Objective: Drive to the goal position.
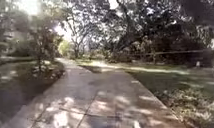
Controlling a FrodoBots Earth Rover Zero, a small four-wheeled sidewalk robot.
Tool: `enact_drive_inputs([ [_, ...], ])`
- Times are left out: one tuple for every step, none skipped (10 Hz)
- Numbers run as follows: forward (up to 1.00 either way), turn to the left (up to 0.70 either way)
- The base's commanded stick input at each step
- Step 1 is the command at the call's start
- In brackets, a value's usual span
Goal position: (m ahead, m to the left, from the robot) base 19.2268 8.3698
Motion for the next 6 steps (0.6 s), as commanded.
enact_drive_inputs([
  [0.5,0.0],
  [0.5,0.0],
  [0.5,0.0],
  [0.5,0.0],
  [0.5,0.0],
  [0.5,0.0],
])
